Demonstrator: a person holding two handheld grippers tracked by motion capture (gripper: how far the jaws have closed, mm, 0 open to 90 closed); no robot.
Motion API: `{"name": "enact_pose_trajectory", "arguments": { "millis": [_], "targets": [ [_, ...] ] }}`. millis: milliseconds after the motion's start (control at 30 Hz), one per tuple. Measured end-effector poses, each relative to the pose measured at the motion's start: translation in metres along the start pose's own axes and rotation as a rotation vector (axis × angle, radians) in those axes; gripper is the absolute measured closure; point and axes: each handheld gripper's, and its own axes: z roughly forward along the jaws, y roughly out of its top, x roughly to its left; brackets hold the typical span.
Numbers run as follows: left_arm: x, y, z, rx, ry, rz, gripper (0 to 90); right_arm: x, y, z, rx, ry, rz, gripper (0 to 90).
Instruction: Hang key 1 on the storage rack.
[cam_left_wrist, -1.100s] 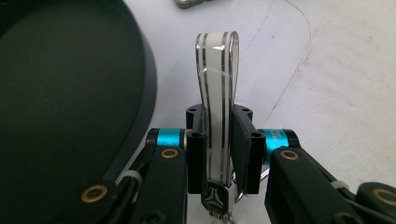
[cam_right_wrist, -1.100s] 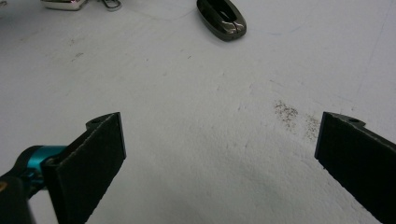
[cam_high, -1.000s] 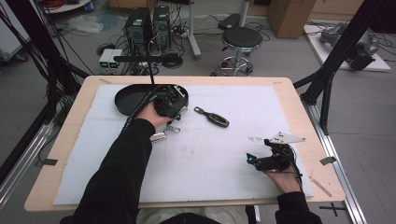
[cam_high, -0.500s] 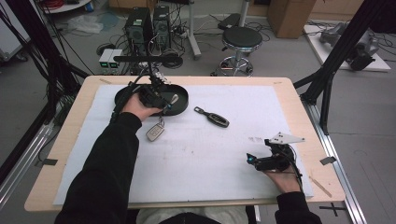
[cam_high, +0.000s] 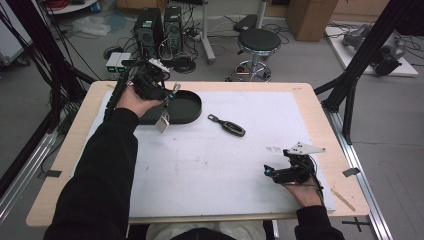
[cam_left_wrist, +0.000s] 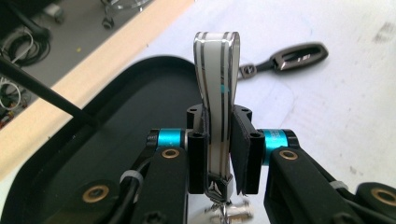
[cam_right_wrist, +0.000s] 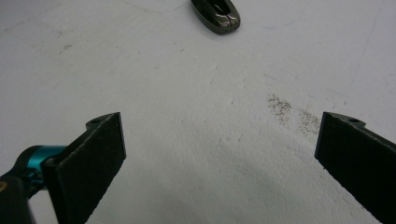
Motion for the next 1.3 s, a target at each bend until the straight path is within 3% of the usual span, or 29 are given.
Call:
{"name": "enact_pose_trajectory", "arguments": {
  "millis": [200,600,700,867,1133,1300],
  "targets": [
    [0.008,0.008,-0.01,-0.014,0.017,0.003,77.7,0.002,0.001,0.0,0.004,-0.001,-0.007,1.0],
    [0.035,0.042,-0.034,-0.081,0.068,0.007,77.8,0.003,0.001,0.002,0.008,0.0,-0.011,1.0],
    [0.039,0.049,-0.037,-0.128,0.072,0.012,77.8,0.001,0.001,0.001,0.003,0.004,0.0,1.0],
    [0.045,0.062,-0.036,-0.143,0.113,0.016,77.8,0.001,0.001,0.002,0.001,0.006,-0.002,1.0],
    [0.051,0.075,-0.035,-0.157,0.129,0.008,77.9,0.0,0.0,0.0,0.001,0.001,0.002,1.0],
    [0.059,0.075,-0.031,-0.194,0.12,-0.025,77.8,0.001,0.0,0.0,0.004,0.001,-0.003,1.0]
  ]
}}
